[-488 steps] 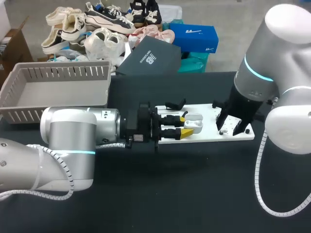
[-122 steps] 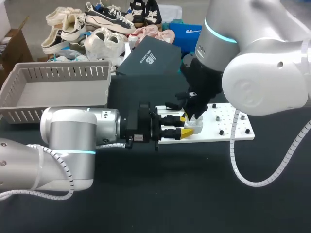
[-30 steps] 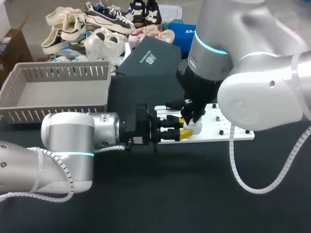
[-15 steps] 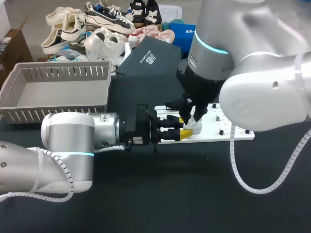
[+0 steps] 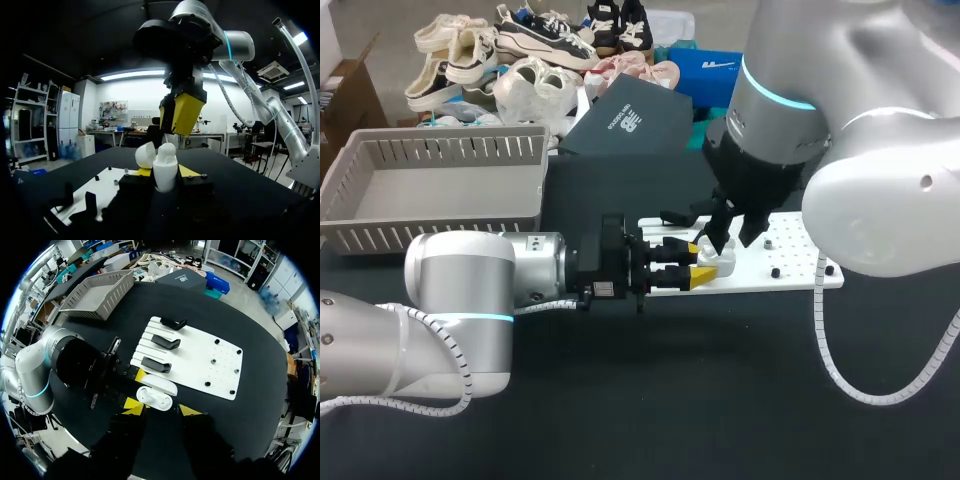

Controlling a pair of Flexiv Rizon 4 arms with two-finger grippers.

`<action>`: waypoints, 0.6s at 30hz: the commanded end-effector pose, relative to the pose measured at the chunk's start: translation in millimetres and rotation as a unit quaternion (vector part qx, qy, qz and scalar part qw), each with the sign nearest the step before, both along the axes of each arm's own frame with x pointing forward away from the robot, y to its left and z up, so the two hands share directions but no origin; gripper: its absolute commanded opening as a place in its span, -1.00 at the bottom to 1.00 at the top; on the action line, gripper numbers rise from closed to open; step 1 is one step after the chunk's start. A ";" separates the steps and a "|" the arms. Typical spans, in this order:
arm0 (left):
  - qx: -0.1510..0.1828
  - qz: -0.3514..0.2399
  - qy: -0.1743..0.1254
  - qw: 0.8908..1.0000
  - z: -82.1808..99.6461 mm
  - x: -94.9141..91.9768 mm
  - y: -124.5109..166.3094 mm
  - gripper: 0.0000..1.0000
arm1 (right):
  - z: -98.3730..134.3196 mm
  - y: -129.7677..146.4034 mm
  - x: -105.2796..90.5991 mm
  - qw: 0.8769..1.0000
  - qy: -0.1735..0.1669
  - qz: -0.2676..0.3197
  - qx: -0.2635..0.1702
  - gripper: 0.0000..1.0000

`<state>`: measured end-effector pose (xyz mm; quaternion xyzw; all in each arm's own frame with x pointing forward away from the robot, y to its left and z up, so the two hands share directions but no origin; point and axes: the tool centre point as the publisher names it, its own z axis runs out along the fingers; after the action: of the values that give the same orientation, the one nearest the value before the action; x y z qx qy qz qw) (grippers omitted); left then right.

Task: Pick up each earbud case from the left stands, insert the matching earbuds, close the lid, and place the case in the box.

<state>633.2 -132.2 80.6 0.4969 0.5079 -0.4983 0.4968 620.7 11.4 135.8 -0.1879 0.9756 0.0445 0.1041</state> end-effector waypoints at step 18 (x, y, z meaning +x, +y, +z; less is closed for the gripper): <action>-0.001 0.000 0.000 1.000 -0.8 0.2 -0.1 -1.00 | -15.5 -1.3 -5.1 1.000 0.023 -0.005 -0.003 -0.17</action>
<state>633.2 -132.2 80.6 0.4969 0.5079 -0.4983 0.4968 608.3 4.7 123.4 -0.1830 0.9780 0.0474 0.0879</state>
